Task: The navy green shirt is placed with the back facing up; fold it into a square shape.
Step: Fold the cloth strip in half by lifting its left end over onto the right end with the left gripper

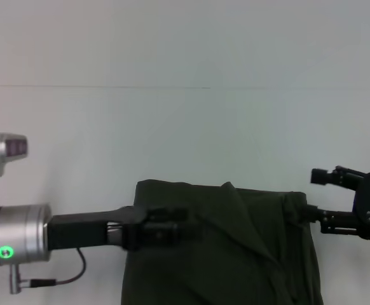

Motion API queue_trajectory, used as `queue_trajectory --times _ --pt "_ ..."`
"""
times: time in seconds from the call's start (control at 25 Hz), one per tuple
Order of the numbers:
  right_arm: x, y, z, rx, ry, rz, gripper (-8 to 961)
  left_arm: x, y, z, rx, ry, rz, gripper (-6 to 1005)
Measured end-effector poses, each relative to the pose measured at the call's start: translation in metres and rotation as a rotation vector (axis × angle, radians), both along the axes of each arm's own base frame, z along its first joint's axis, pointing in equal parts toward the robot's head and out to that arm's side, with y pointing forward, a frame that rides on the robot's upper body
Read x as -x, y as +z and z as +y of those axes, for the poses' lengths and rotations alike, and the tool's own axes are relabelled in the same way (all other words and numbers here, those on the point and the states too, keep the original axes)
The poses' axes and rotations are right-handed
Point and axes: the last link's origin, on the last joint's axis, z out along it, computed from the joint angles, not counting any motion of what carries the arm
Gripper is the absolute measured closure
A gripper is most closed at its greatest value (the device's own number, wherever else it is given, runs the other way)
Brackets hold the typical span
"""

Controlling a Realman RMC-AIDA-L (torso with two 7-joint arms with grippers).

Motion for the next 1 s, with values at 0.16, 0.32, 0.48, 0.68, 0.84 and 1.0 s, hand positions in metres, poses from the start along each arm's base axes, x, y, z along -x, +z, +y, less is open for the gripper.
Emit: queue_trajectory --times 0.16,0.32,0.48,0.68,0.84,1.0 --pt "0.03 0.001 0.015 0.136 -0.017 -0.047 31 0.018 0.008 -0.01 -0.143 -0.127 0.095 30" --pt "0.061 0.003 0.039 0.237 -0.098 -0.123 33 0.035 0.013 -0.023 -0.267 -0.215 0.147 30" --pt "0.089 -0.001 0.054 0.301 -0.156 -0.262 35 0.041 0.017 -0.032 -0.296 -0.241 0.16 30" --pt "0.116 -0.025 0.062 0.361 -0.236 -0.52 38 0.046 0.019 -0.037 -0.283 -0.259 0.186 31" --pt "0.131 -0.044 0.068 0.372 -0.289 -0.701 39 0.048 0.023 -0.039 -0.288 -0.282 0.202 31" --pt "0.148 -0.053 0.074 0.365 -0.323 -0.803 38 0.051 0.025 -0.042 -0.311 -0.306 0.21 30"
